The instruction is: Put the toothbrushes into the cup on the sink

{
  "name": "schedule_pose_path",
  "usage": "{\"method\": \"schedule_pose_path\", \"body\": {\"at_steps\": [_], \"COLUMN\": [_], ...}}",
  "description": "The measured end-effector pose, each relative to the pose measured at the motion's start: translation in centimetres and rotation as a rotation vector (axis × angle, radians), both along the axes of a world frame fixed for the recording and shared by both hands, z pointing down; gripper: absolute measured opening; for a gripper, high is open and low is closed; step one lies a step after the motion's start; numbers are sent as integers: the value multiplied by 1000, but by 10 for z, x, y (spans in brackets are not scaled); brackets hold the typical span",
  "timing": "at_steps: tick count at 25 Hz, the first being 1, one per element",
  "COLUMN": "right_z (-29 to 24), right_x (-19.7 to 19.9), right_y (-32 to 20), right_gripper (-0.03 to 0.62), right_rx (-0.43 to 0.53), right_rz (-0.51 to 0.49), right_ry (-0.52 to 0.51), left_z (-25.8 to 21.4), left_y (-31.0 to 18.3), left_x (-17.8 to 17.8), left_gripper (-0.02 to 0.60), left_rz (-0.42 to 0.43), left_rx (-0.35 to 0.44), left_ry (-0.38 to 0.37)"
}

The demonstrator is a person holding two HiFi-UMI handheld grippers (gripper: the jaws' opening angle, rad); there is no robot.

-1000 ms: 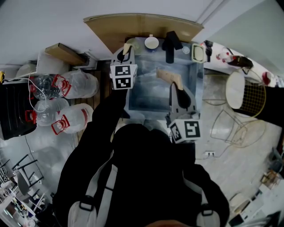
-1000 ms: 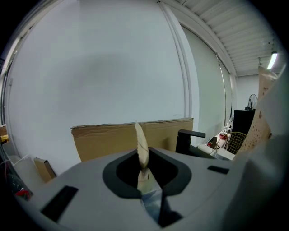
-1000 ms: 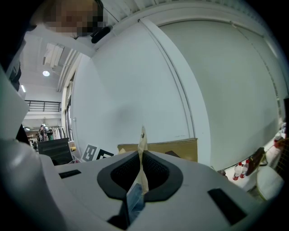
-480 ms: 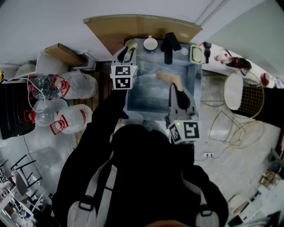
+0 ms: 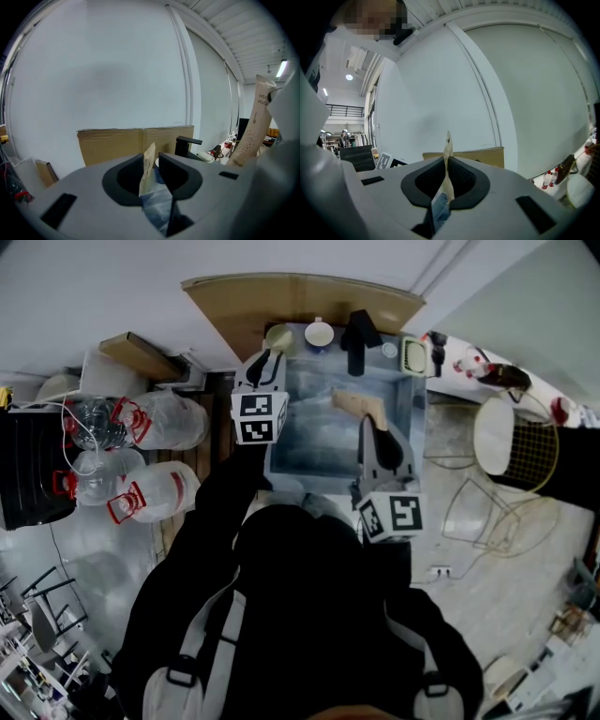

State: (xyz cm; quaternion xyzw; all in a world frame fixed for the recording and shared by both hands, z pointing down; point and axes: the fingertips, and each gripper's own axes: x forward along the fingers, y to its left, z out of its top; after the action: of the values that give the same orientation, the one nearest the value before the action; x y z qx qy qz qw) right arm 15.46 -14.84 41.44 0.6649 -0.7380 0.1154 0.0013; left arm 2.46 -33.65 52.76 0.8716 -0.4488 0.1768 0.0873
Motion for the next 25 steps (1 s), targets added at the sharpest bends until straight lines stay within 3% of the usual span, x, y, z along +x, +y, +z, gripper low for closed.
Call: {"method": "schedule_pose_path", "body": {"at_steps": [6,12,25], "right_z": [-9,-14,-9], "right_x": [-1,2,13], "right_y": [-4,-27,-103], "right_gripper": [21,20,17], "right_rx": [27,60,88], "right_rz": [2,1,39], "right_ry": [4,-6,-23], "left_z": [-10,-26,-47], "left_y": [35,69,117], "left_x": [-11,-30,-62], "left_gripper": [87,11,2], "left_rz": [2,-26,-65], "left_rx": [7,21,36], "left_ry": [15,48,84]}}
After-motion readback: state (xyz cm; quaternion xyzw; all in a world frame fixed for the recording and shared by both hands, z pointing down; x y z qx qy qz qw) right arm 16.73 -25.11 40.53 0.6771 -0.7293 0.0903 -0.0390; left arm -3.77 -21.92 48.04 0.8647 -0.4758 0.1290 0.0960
